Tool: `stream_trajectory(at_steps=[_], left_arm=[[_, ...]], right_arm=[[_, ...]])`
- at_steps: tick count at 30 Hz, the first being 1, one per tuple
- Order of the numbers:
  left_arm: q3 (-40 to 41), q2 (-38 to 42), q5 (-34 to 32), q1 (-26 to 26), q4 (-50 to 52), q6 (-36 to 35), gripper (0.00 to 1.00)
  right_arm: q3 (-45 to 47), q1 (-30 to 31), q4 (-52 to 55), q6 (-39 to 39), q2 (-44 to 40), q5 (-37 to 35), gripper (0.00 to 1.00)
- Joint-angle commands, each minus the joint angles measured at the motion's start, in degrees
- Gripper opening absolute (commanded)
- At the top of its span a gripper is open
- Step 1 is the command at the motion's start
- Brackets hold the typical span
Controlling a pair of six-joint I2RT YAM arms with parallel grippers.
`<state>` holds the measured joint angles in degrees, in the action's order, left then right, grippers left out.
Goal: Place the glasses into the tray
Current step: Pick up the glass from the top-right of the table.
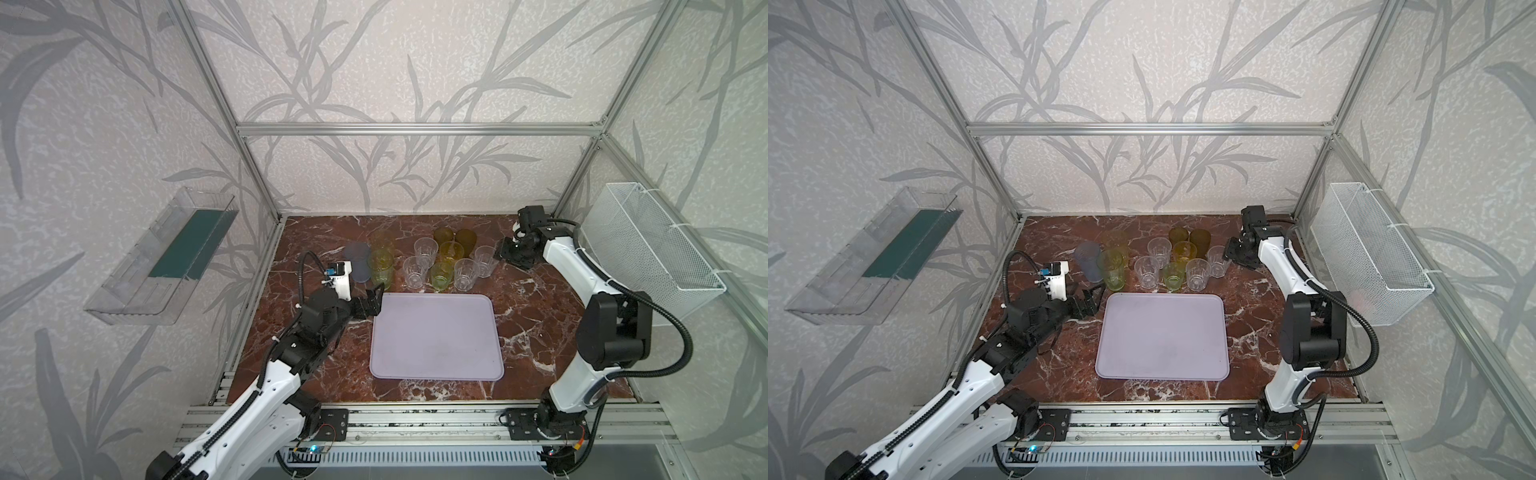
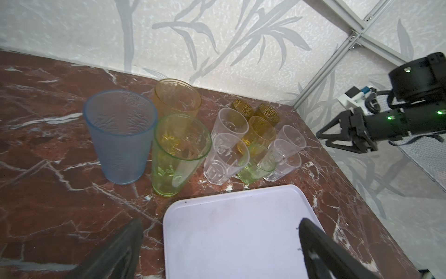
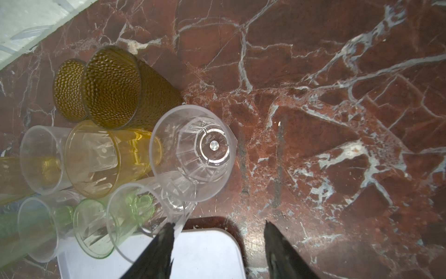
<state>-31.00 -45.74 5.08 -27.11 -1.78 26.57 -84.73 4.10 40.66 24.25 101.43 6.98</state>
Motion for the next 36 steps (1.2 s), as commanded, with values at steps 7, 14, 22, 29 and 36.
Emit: stream_trajectory(at_steps=[7, 14, 22, 29, 36], left_arm=[[-2.20, -1.87, 2.44, -0.47, 0.40, 1.86, 0.99], [-1.15, -2.19, 0.14, -0.04, 0.10, 4.98, 0.99], [-3.05, -5.61, 3.27, 0.34, 0.26, 5.46, 0.99], [-2.79, -5.51, 2.38, 0.40, 0.45, 5.42, 0.99], [-3.21, -5.76, 2.40, 0.47, 1.25, 5.24, 0.99]], right_arm=[[-5.66, -0.27, 0.53, 0.35, 5.84, -1.14, 0.48], [-7.50, -0.32, 0.23, 0.62, 8.58, -1.23, 0.44], [-9.39, -0.32, 1.16, 0.36, 10.44, -1.35, 0.40], [-9.89, -0.32, 1.56, 0.45, 11.56, -2.37, 0.39], [-9.77, -0.40, 1.67, 0.55, 12.30, -3.79, 0.31]])
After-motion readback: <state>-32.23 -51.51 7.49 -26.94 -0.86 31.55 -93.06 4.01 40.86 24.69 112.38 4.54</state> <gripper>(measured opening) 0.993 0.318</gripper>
